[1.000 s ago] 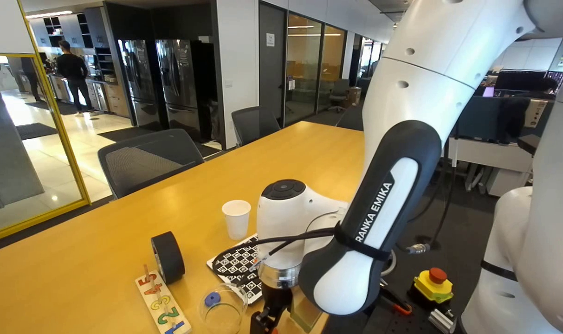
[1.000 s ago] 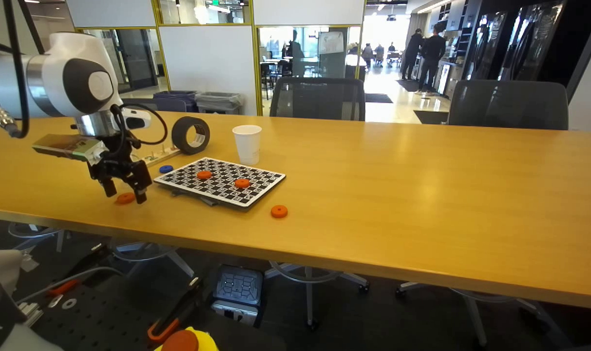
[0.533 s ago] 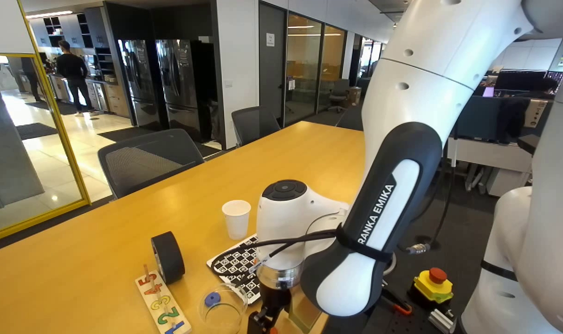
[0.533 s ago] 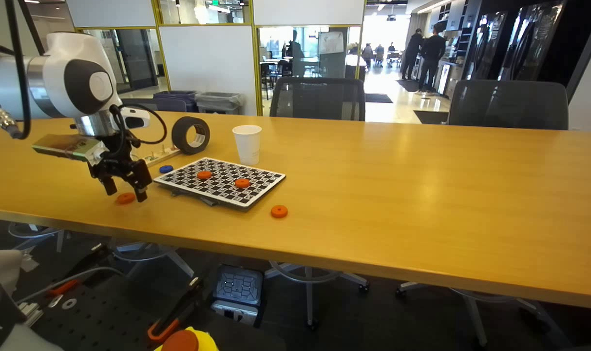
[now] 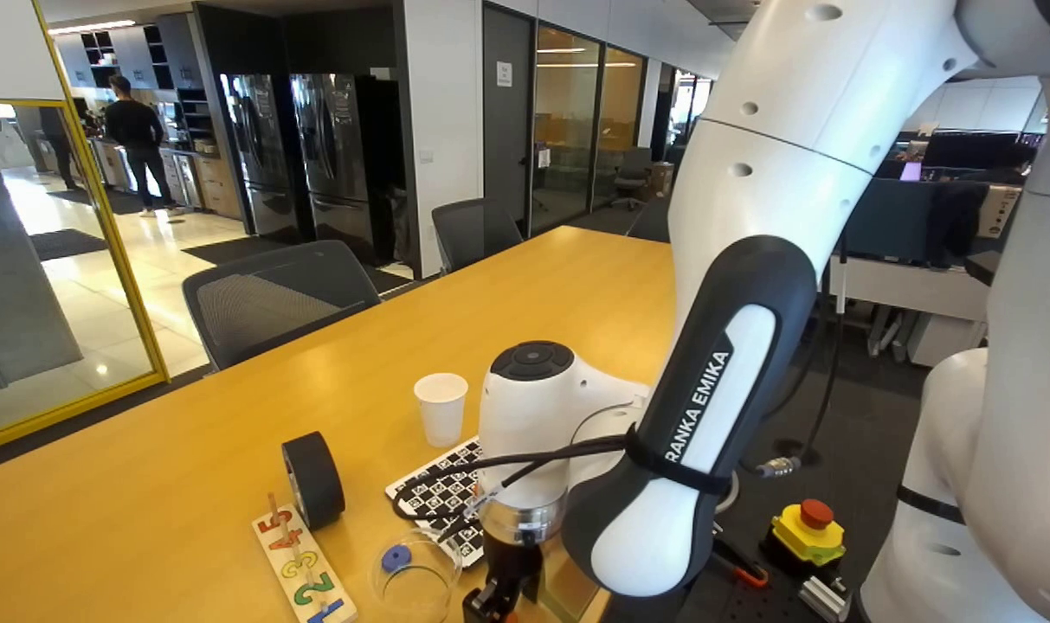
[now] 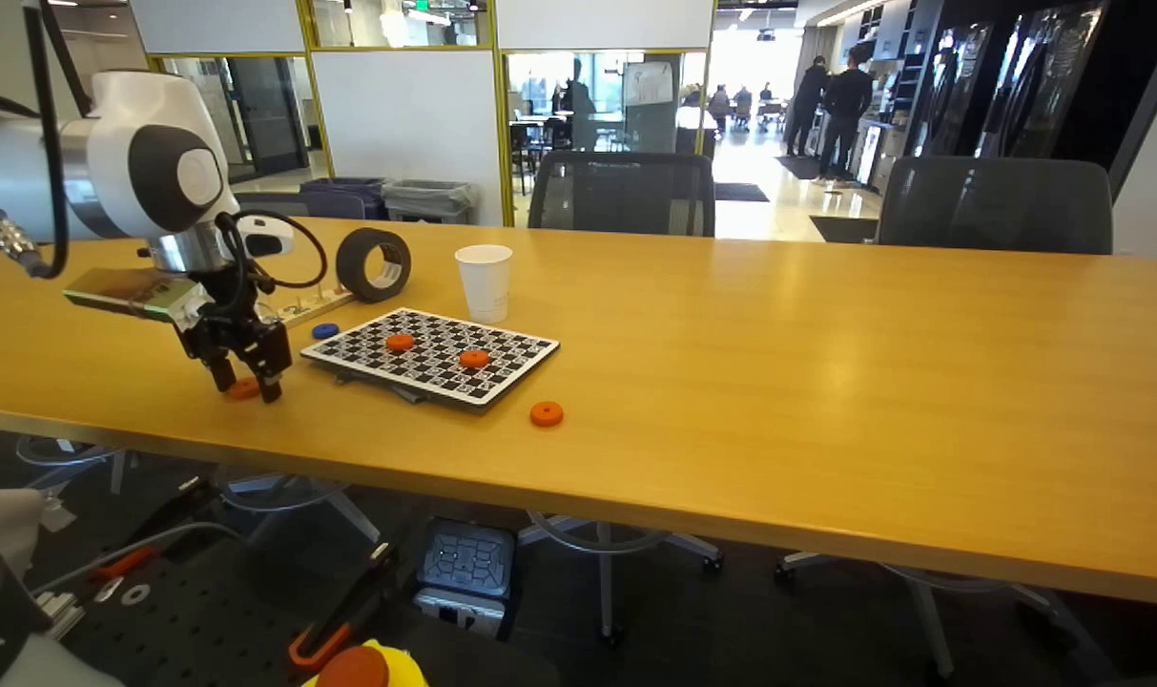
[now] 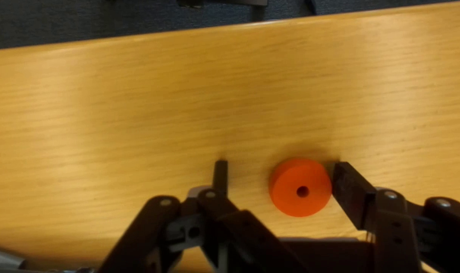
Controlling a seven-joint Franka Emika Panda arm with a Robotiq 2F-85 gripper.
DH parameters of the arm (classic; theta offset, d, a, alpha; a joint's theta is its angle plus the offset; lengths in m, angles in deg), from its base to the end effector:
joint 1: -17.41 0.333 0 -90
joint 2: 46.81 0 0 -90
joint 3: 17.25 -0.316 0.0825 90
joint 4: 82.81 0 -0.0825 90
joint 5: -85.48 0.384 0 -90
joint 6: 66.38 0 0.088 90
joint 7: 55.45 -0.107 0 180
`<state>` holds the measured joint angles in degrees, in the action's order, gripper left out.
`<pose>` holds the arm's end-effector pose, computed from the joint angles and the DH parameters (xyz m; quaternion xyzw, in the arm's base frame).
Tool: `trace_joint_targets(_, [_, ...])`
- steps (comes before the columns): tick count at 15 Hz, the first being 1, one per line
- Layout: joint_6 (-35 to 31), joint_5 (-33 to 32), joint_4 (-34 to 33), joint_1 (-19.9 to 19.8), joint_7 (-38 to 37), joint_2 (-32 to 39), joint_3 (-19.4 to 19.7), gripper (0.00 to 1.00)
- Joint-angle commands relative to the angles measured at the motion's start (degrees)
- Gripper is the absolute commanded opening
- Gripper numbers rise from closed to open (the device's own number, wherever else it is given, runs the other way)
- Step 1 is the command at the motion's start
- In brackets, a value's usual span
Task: Pick up the blue and yellow objects from the table and put them in the cups
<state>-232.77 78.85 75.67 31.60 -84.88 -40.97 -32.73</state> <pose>0.3332 0.2018 0.1894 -0.9982 -0.0571 -0.0185 0.0091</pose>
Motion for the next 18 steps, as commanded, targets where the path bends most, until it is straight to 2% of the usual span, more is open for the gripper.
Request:
trace_joint_targets(1, [-1.99,-2.56,0.00,0.76,-2.28,0.28,0.89,0.42])
trace_joint_targets(4, [-1.93,-3.90,-0.10,0.78,-3.00,0.13,1.31,0.21])
trace_joint_targets(5, [-1.82,-4.36,-0.18,0.78,-3.43,-0.04,1.33,0.18])
trace_joint_targets(12, [6.19,-6.25,-0.55,0.88,-9.81,-5.06,1.77,0.19])
trace_joint_targets(18, [13.02,-8.69,-0.97,1.47,-14.71,-12.37,-0.72,0.18])
